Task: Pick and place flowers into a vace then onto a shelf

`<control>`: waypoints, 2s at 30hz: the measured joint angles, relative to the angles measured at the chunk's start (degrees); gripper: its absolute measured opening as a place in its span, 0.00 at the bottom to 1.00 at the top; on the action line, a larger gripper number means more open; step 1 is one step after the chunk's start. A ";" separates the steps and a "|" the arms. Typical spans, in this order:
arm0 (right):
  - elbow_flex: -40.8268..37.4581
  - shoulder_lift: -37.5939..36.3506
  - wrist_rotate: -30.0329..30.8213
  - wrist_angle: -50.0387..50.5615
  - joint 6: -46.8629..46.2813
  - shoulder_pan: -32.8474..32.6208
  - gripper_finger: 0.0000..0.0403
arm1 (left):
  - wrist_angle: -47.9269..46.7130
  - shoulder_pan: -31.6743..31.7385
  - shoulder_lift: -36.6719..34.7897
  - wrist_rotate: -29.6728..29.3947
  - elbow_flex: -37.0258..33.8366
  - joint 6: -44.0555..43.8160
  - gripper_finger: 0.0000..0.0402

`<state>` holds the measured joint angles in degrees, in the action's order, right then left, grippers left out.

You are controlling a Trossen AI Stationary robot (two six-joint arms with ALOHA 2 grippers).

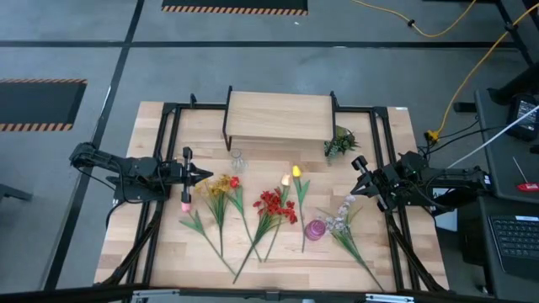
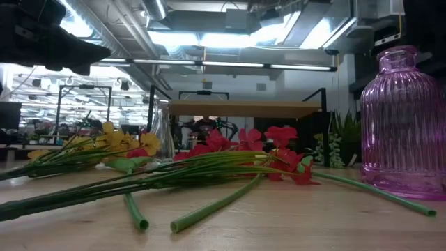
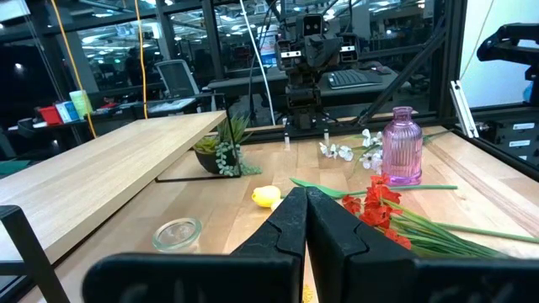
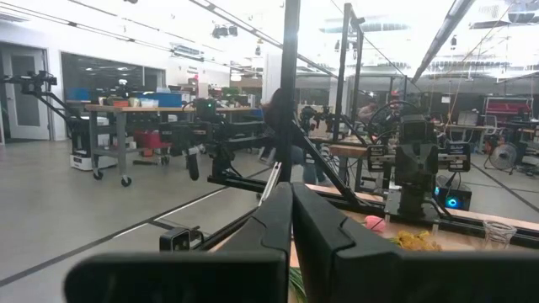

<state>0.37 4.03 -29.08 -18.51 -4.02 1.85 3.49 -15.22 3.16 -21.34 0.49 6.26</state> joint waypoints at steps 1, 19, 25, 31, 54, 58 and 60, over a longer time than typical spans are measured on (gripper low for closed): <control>-0.01 0.02 0.00 -0.01 -0.01 0.00 0.04 | 0.00 0.02 -0.02 0.00 0.00 -0.02 0.01; 0.00 0.00 -0.01 -0.01 -0.01 0.00 0.04 | 0.00 0.00 -0.02 0.00 -0.02 -0.02 0.01; -0.01 0.02 0.00 0.01 -0.01 0.00 0.04 | 0.00 0.00 -0.01 -0.01 -0.02 -0.02 0.01; 0.00 0.01 -0.01 0.01 -0.01 0.00 0.04 | 0.00 0.02 0.00 -0.02 -0.02 -0.02 0.01; -0.01 0.00 0.00 -0.01 -0.01 0.00 0.04 | 0.00 0.01 0.00 -0.01 -0.01 0.17 0.01; -0.01 0.01 0.00 0.01 -0.01 0.00 0.04 | 0.00 0.00 -0.01 -0.02 -0.01 1.43 0.01; -0.01 0.02 0.00 -0.01 -0.01 0.00 0.04 | 0.00 0.01 -0.01 -0.02 -0.01 1.42 0.01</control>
<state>0.36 4.05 -29.08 -18.52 -4.03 1.85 3.49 -15.21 3.15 -21.37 0.48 7.68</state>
